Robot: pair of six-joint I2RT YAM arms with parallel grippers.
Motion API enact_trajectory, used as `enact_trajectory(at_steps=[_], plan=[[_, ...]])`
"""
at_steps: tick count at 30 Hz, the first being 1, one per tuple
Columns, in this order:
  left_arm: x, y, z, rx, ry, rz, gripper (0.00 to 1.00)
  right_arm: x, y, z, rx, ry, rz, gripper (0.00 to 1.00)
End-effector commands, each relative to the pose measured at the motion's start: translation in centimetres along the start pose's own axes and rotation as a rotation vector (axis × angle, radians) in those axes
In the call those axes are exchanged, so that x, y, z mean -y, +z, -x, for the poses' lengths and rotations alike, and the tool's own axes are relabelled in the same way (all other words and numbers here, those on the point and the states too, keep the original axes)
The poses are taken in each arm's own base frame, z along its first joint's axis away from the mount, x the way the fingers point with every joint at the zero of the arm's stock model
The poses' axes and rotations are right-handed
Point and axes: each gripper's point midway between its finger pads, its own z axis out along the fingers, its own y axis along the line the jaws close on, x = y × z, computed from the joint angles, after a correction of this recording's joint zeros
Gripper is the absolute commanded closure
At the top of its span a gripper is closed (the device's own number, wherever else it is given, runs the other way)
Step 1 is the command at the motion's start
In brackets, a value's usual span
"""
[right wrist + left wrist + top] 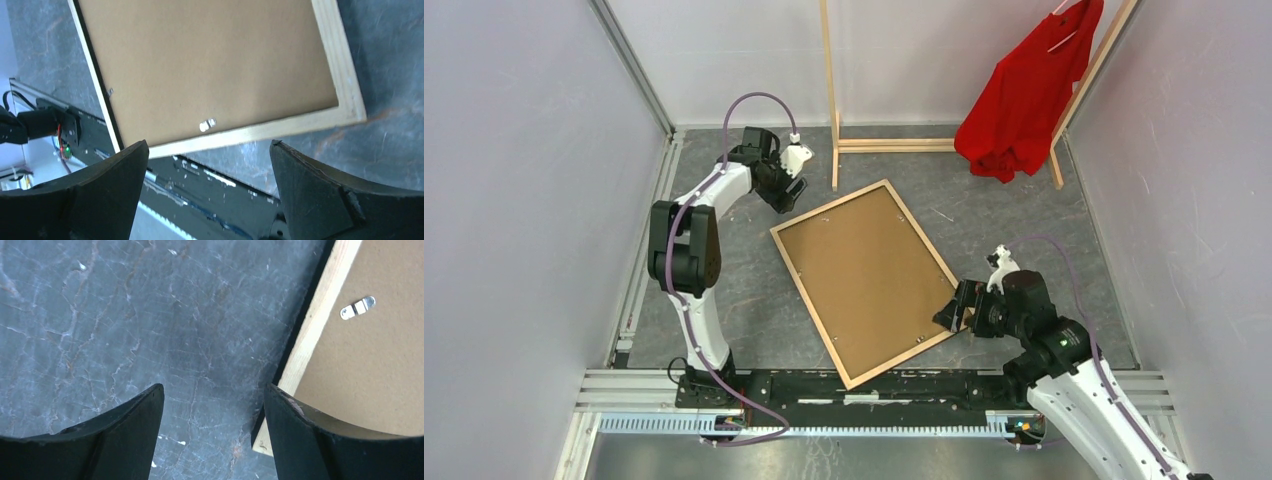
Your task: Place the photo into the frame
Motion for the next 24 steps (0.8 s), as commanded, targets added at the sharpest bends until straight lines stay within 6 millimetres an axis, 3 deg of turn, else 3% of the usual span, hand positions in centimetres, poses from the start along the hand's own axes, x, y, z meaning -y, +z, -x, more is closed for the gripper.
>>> enact_trajectory(at_steps=[1, 8, 12, 18, 24], plan=[[-1.6, 0.8, 2.3, 0.081, -0.052, 0.085, 0.21, 0.7, -1.2, -3.6, -0.141, 0.069, -0.019, 0.02], [0.4, 2.4, 0.3, 0.039, -0.059, 0.018, 0.22, 2.0, -0.2, -6.6, -0.247, 0.082, -0.023, 0.02], [1.9, 2.6, -1.0, 0.02, -0.049, -0.026, 0.22, 2.6, 1.1, -7.1, -0.242, 0.099, -0.019, 0.02], [5.9, 2.6, -3.5, -0.017, -0.011, -0.118, 0.24, 2.7, 3.7, -4.2, -0.117, 0.085, -0.018, 0.02], [8.8, 0.5, -6.1, -0.06, 0.068, -0.179, 0.24, 2.7, 4.6, 0.0, -0.021, 0.03, -0.087, 0.02]])
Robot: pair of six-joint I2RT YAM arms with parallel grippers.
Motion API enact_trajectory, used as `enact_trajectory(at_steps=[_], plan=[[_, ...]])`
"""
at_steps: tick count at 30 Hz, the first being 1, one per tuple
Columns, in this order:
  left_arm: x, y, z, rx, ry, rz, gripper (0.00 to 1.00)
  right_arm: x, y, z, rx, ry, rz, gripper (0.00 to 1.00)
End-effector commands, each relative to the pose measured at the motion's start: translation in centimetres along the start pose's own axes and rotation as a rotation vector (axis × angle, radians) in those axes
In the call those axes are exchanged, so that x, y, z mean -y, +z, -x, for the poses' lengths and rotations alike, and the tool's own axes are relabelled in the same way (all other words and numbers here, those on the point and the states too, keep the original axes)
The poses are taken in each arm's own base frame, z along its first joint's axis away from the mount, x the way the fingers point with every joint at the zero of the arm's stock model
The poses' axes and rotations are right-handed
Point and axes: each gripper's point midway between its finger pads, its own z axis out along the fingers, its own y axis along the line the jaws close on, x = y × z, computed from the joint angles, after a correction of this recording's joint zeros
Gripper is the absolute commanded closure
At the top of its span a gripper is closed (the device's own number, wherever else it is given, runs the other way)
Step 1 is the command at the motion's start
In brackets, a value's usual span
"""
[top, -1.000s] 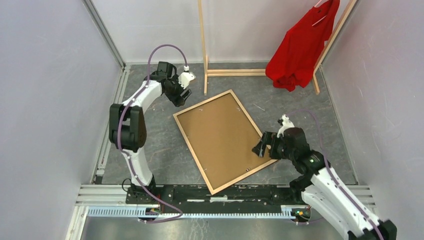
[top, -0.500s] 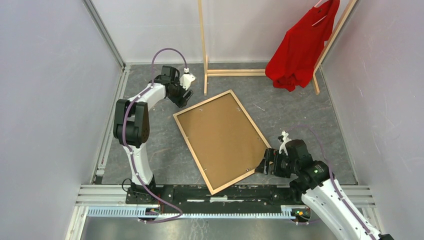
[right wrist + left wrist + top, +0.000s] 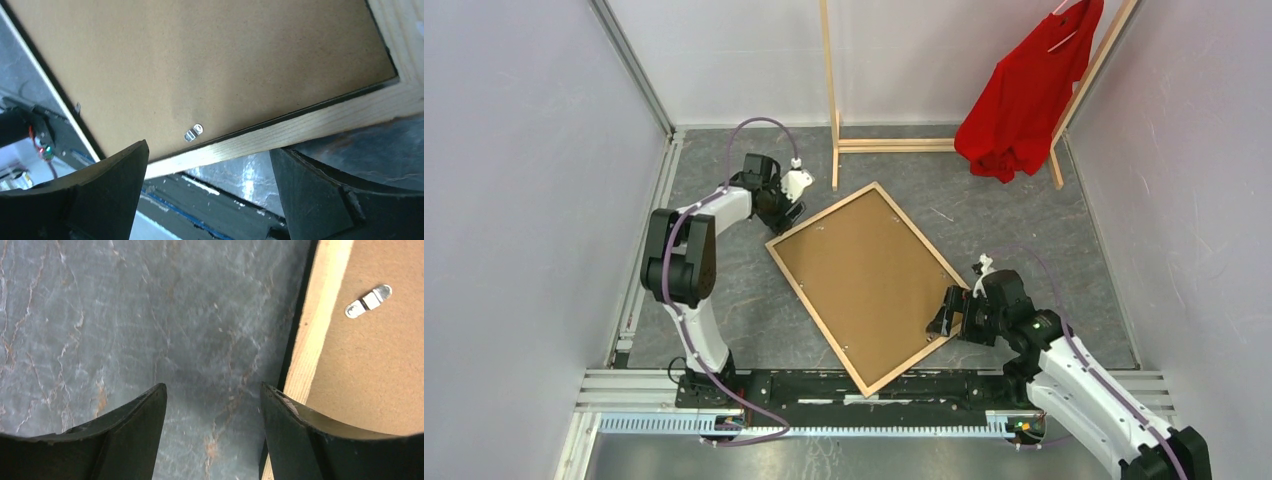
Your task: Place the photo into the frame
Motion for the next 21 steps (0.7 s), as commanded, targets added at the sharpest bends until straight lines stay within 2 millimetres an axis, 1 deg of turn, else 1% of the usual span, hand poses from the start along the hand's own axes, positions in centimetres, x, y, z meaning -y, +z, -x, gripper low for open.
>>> enact_trajectory(at_steps=[1, 4, 6, 9, 13, 17, 21], plan=[[6.4, -2.1, -3.0, -0.069, 0.056, -0.199, 0.25, -0.7, 0.2, 5.5, 0.181, -0.074, -0.046, 0.02], [8.0, -3.2, -4.5, -0.089, 0.102, -0.244, 0.25, -0.1, 0.1, 6.6, 0.2, -0.084, -0.105, 0.02], [9.2, -3.9, -5.4, -0.096, 0.122, -0.283, 0.25, 0.4, 0.0, 6.9, 0.205, -0.083, -0.14, 0.02], [11.6, -5.0, -6.5, -0.107, 0.155, -0.36, 0.25, 1.2, 0.0, 6.9, 0.201, -0.088, -0.178, 0.02], [14.3, -6.4, -7.2, -0.112, 0.206, -0.438, 0.26, 2.0, 0.1, 6.5, 0.19, -0.095, -0.204, 0.02], [16.8, -7.8, -7.9, -0.117, 0.256, -0.51, 0.27, 1.8, 0.3, 6.9, 0.193, -0.114, -0.203, 0.02], [18.2, -9.1, -8.1, -0.106, 0.289, -0.542, 0.27, 1.1, 0.7, 8.1, 0.197, -0.138, -0.195, 0.02]])
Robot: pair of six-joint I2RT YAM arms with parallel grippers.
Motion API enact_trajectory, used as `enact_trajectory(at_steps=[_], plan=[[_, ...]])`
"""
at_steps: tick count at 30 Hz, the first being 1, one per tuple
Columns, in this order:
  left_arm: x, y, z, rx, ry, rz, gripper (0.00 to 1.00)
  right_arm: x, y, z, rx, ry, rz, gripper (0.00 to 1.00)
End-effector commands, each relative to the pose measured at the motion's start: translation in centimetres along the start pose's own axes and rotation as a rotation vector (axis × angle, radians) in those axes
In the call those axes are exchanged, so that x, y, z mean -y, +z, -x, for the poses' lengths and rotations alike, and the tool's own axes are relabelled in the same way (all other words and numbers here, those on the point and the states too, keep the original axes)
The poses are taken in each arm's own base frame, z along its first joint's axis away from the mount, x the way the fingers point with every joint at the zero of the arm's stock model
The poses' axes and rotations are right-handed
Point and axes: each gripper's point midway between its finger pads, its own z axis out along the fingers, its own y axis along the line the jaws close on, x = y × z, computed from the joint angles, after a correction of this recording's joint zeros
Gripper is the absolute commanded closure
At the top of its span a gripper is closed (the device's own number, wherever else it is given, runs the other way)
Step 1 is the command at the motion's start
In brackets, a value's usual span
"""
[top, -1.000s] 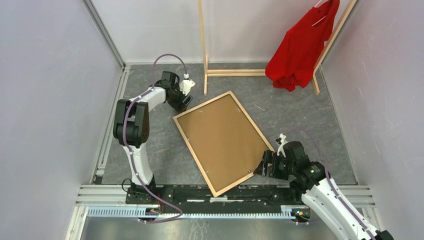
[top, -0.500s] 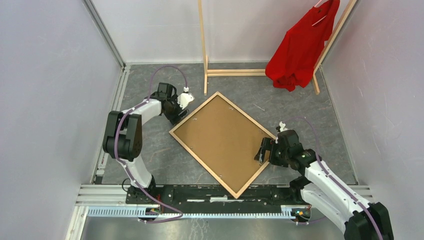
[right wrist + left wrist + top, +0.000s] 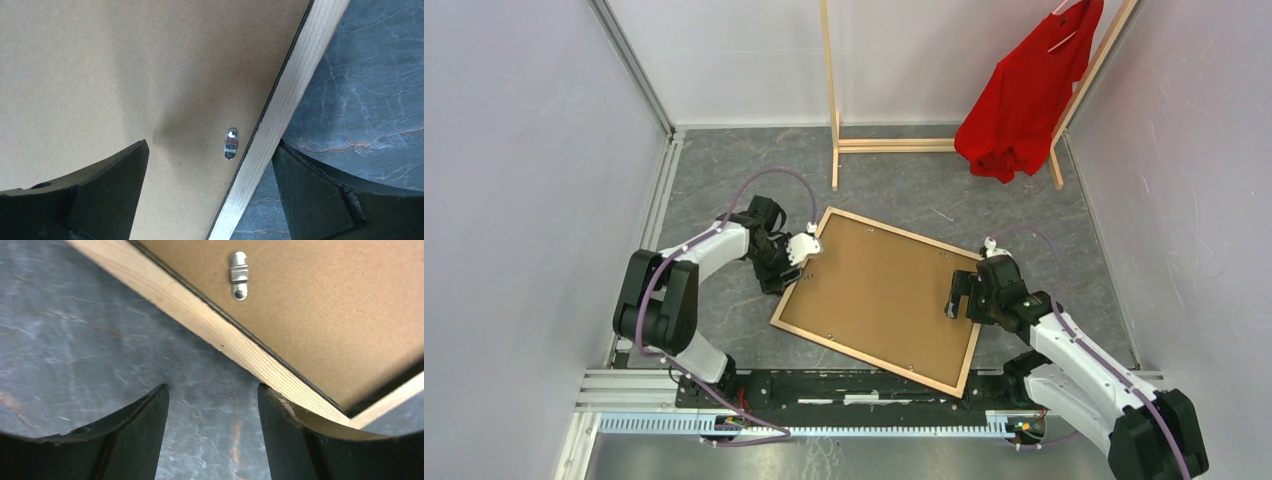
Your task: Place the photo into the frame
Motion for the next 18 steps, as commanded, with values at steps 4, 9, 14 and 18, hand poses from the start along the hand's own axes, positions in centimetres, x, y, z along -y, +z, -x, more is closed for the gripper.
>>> enact_trajectory(at_steps=[4, 9, 14, 18], plan=[[6.7, -1.1, 1.6, 0.102, 0.062, -0.215, 0.27, -5.1, 0.1, 5.3, 0.092, -0.033, 0.16, 0.02], [8.0, -1.5, 1.7, 0.124, 0.064, -0.261, 0.27, -6.9, 1.0, 8.5, 0.128, -0.053, 0.189, 0.02], [8.4, -1.4, 1.3, 0.125, 0.073, -0.267, 0.27, -8.5, 2.7, 10.0, 0.115, -0.048, 0.234, 0.02], [8.2, -1.3, 1.2, 0.121, 0.074, -0.258, 0.28, -8.7, 3.7, 10.9, 0.103, -0.046, 0.22, 0.02]])
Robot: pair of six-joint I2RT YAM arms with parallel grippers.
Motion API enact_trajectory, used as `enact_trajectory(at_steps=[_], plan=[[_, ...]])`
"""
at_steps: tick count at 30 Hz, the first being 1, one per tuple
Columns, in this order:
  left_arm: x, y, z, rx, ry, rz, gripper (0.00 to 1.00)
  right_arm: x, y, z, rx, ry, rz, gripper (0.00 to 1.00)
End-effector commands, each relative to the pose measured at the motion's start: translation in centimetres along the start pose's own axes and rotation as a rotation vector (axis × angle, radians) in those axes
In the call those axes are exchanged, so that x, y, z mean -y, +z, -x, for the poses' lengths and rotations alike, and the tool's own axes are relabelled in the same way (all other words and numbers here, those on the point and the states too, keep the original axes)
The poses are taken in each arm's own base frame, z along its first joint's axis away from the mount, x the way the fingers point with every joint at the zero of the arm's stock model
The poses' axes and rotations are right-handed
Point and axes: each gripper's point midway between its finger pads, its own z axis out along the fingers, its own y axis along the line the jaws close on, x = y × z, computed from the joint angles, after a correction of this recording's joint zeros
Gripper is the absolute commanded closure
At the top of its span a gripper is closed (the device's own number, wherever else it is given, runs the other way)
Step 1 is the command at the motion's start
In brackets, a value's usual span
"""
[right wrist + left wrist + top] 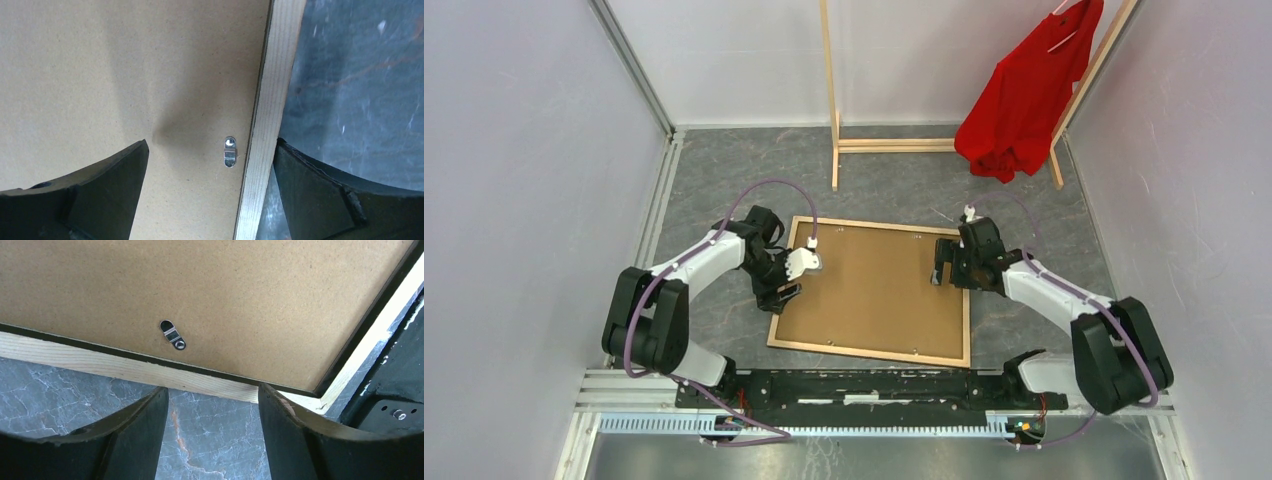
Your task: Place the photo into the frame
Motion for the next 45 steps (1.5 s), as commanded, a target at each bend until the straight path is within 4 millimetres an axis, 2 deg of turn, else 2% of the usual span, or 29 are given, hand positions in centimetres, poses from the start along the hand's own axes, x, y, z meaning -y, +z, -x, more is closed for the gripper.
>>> enact_trajectory(at_steps=[1, 6, 10, 15, 18, 20, 22, 25, 27, 31, 34, 39, 45], plan=[[1.9, 0.6, 2.1, 0.116, 0.043, -0.091, 0.28, -5.6, -0.4, 6.0, 0.145, -0.003, 0.213, 0.02], [1.7, 0.0, 2.7, 0.133, 0.067, -0.084, 0.28, -4.2, -0.3, 8.5, 0.188, 0.006, 0.157, 0.02], [1.2, -1.0, 3.1, 0.147, 0.058, -0.078, 0.28, -2.2, -1.3, 11.3, 0.254, -0.01, 0.043, 0.02], [-1.7, -3.2, 2.5, 0.175, -0.021, -0.011, 0.28, -1.2, -4.5, 13.7, 0.344, -0.026, -0.029, 0.02], [-3.7, -3.8, 3.0, 0.212, -0.136, 0.007, 0.28, -2.2, -5.8, 13.7, 0.38, -0.009, 0.035, 0.02], [-4.4, -3.5, 3.5, 0.242, -0.219, -0.016, 0.28, -3.8, -5.8, 12.8, 0.38, 0.018, 0.127, 0.02], [-5.0, -3.0, 4.1, 0.262, -0.291, -0.048, 0.27, -6.3, -6.0, 12.0, 0.392, 0.02, 0.209, 0.02], [-5.2, -1.7, 4.0, 0.254, -0.373, -0.107, 0.3, -11.4, -6.0, 10.0, 0.379, -0.013, 0.327, 0.02], [-5.3, -1.1, 3.5, 0.243, -0.388, -0.116, 0.32, -14.6, -5.8, 8.6, 0.358, -0.034, 0.396, 0.07], [-6.0, -0.7, 2.8, 0.245, -0.411, -0.099, 0.47, -20.4, -5.5, 5.4, 0.322, -0.043, 0.552, 0.2], [-6.2, -0.6, 2.6, 0.247, -0.422, -0.101, 0.53, -24.1, -5.0, 3.3, 0.281, -0.072, 0.631, 0.25], [-6.1, -0.1, 2.5, 0.25, -0.432, -0.113, 0.6, -29.3, -3.6, 0.3, 0.21, -0.115, 0.701, 0.28], [-5.9, 0.4, 1.9, 0.245, -0.44, -0.125, 0.64, -33.3, -1.3, -3.0, 0.119, -0.171, 0.734, 0.29]])
